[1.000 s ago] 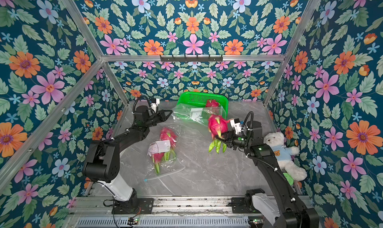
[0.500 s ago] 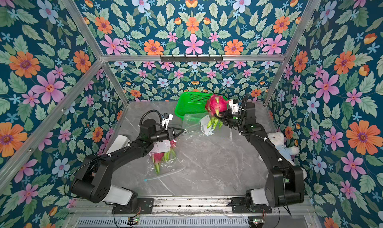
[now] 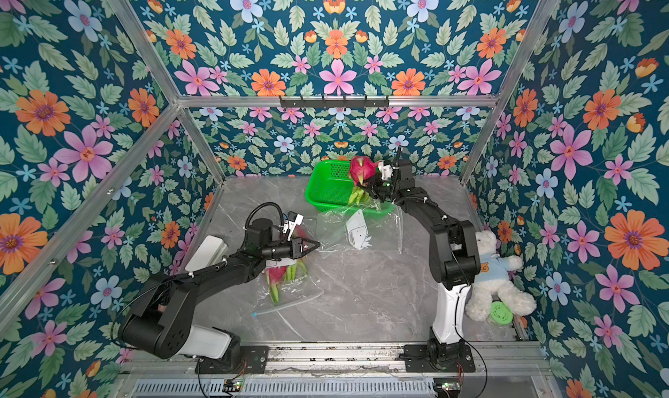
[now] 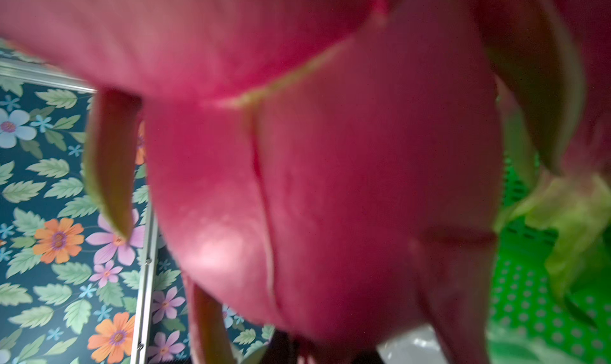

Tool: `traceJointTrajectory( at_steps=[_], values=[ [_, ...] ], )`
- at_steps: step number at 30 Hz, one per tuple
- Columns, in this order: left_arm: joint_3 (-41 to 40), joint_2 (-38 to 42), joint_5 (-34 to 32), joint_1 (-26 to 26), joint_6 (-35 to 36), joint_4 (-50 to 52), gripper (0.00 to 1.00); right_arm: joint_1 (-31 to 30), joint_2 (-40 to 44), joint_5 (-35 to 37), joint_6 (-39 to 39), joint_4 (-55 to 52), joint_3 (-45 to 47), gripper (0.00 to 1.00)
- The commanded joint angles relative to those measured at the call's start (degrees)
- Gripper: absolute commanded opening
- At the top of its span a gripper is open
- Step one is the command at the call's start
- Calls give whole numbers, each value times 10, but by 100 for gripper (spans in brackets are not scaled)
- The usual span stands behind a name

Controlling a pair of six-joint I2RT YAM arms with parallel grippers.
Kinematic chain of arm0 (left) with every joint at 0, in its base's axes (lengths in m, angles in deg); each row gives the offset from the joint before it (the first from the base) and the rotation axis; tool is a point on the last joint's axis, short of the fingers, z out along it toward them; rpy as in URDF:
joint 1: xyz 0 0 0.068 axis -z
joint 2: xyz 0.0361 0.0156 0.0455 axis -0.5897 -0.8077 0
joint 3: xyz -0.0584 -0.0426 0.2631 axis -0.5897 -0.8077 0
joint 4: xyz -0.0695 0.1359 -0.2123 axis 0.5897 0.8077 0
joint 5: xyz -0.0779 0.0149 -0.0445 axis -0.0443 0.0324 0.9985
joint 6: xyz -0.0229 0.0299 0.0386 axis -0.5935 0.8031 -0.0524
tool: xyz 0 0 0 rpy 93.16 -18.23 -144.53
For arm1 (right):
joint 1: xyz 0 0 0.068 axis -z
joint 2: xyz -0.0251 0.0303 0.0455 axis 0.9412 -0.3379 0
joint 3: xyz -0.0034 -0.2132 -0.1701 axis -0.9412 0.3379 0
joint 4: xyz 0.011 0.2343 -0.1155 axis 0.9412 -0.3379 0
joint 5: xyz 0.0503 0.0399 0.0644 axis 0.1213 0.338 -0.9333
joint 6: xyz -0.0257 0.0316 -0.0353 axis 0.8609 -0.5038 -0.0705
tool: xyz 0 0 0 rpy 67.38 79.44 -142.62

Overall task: Open the zip-top bag and take out the dragon fruit
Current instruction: Pick up the dragon fruit from the zipper food storage bag, then place the dragon fruit in the basket.

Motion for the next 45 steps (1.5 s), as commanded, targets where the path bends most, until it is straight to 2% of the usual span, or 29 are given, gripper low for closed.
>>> traceJointTrajectory(
  at_steps=[1,2,5,6,12,16,21,25,30,36,39,45],
  values=[
    [-11,14,47,-1,16,13,0,-4,-49,24,15,-29,-48,5],
    [-17,19,62,-2,2,-9,0,-6,-67,28,17,-39,-66,5],
    [-48,21,122,-1,-93,-168,0,-14,-116,29,22,-66,-122,5],
    [-45,20,132,-1,-103,-183,0,-18,-130,32,27,-79,-144,5],
    [-21,11,119,-1,-66,-123,0,-29,-205,82,57,-190,-247,5],
    [-18,10,119,-1,-68,-121,0,-31,-229,177,101,-294,-290,8],
    [-14,14,111,-2,-59,-108,0,-30,-202,277,140,-328,-272,12],
    [-9,9,109,-2,-61,-108,0,-33,-201,302,166,-351,-283,16],
    [-8,12,106,-2,-64,-108,0,-35,-208,315,181,-373,-295,25],
    [-1,13,95,-3,-58,-98,0,-35,-194,292,180,-373,-299,46],
    [10,10,79,-3,-41,-75,0,-35,-165,282,182,-368,-296,55],
    [31,9,47,-6,-32,-66,0,-35,-68,274,204,-349,-247,62]
  ],
)
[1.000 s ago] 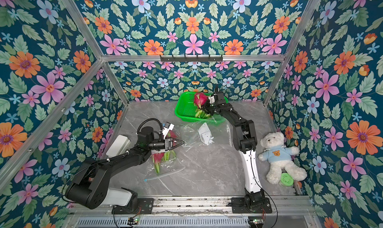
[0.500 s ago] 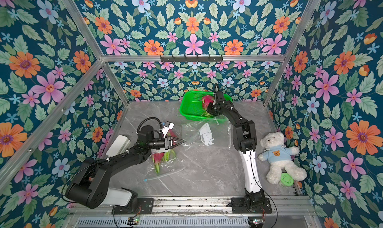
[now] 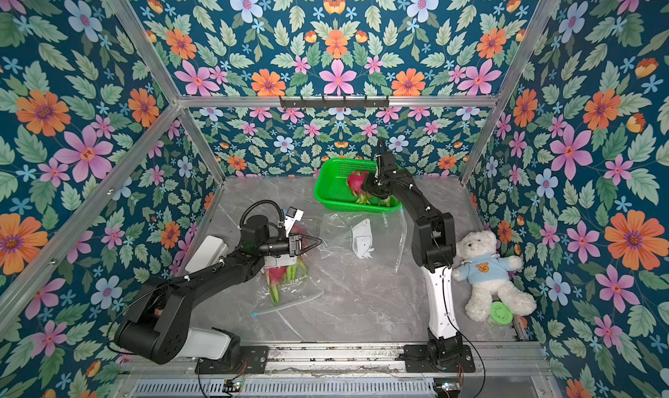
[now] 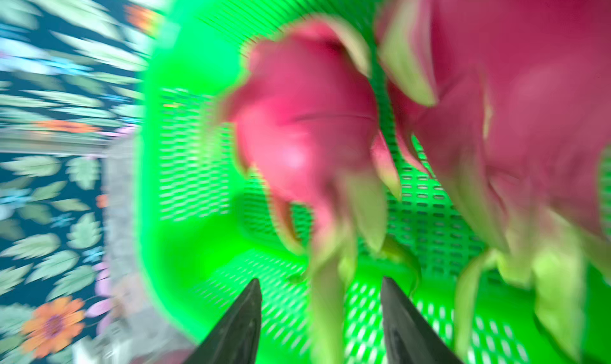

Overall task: Open the zip-top bag and take out the dragon fruit
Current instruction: Place the dragon fruit in the basket, then place the zipper food storage bag at the corner of the board.

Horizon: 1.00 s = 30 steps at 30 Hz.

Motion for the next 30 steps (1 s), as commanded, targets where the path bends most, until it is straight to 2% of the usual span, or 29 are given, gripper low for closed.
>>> traceJointTrajectory(
  at_steps=[1,7,14,20,23,30],
  values=[
    [15,0,-27,-5,15,-2,0,-1,53,-9,21,17,32,63],
    [80,-3,-89,-21,16,-9,0,2,201,-13,35,79,180,65],
    [175,-25,-171,-52,16,-44,0,2,391,-39,12,201,429,65],
    [220,-55,-248,-118,15,-66,0,0,505,-75,-23,284,597,66],
    [229,-76,-287,-158,21,-85,0,0,546,-80,-27,290,643,66],
    [248,-148,-327,-270,20,-131,0,-1,630,-60,-21,281,711,66]
  ],
)
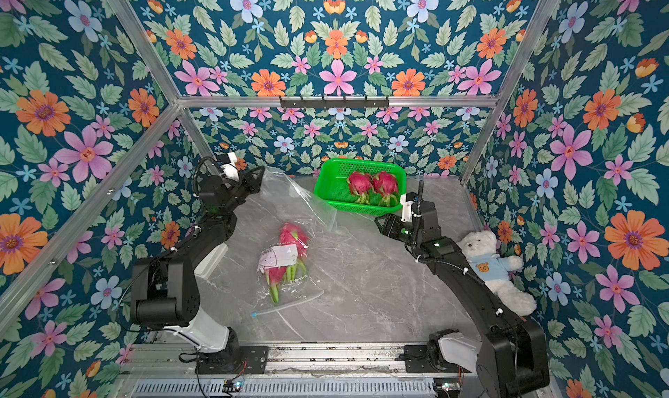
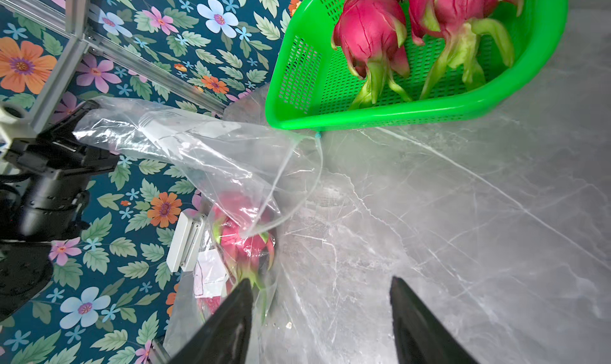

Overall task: Open the zip-top bag and take out the dragon fruit
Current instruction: Place the zipper food storage bag at the corner of the board.

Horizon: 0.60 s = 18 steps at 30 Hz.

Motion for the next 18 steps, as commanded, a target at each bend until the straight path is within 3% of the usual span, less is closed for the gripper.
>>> traceJointTrajectory(
  at_steps=[1,6,11,14,18],
  values=[
    [0,-27,-42,-41,-3,-51,0,-1,27,16,4,8,16,66],
    [1,-82,-48,-93,-35,-78,0,0,60,33,3,-1,36,67],
    [-5,-121,-54,-113,-48,-81,0,-1,77,34,-5,3,50,67],
    [-9,-127,-71,-115,-30,-63,7,-1,78,18,-14,10,59,67],
    [-9,-116,-152,-115,17,0,12,-4,64,-38,-45,45,73,67]
  ],
)
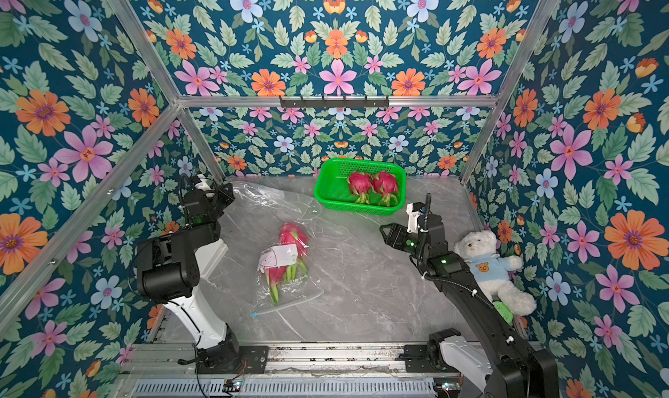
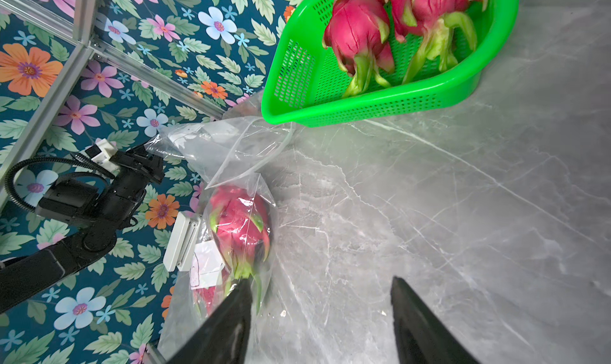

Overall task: Open the zip-top bag and take out the dragon fruit
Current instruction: Place the zipper food storage bag at the corner of the board, then move the zipper food storage bag to the center of the board.

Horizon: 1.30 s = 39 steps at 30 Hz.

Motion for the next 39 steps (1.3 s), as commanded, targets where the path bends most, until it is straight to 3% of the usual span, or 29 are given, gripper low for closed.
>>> traceJointTrajectory(
  at_steps=[1,3,4,5,11,17,25,29,32,34,36,39],
  values=[
    [5,9,-86,0,46,37,25,-9,-9,-52,-33,46,12,67],
    [25,10,-110,-1,53,84,69,-27,-17,-55,-41,68,20,67],
    [38,13,-117,-1,56,115,96,-40,-24,-52,-44,76,24,67],
    [42,18,-128,0,56,136,99,-52,-32,-51,-48,84,25,67],
    [-43,107,-145,13,29,94,99,-131,-92,-58,-70,157,28,67],
    [-127,186,-129,62,4,73,99,-212,-182,-80,-83,231,12,67],
    [-196,268,-98,103,-1,120,99,-277,-344,-121,-155,408,-3,67],
    [-199,287,-85,95,-19,146,99,-297,-424,-143,-201,496,-21,62],
    [-184,273,-69,64,-80,166,99,-310,-447,-142,-208,508,-32,61],
    [-163,257,-41,46,-82,196,99,-318,-453,-141,-209,506,-37,60],
    [-167,245,-17,38,-91,180,99,-322,-465,-149,-215,507,-47,51],
    [-210,249,-5,35,-112,104,99,-323,-487,-161,-245,549,-48,12]
  ],
)
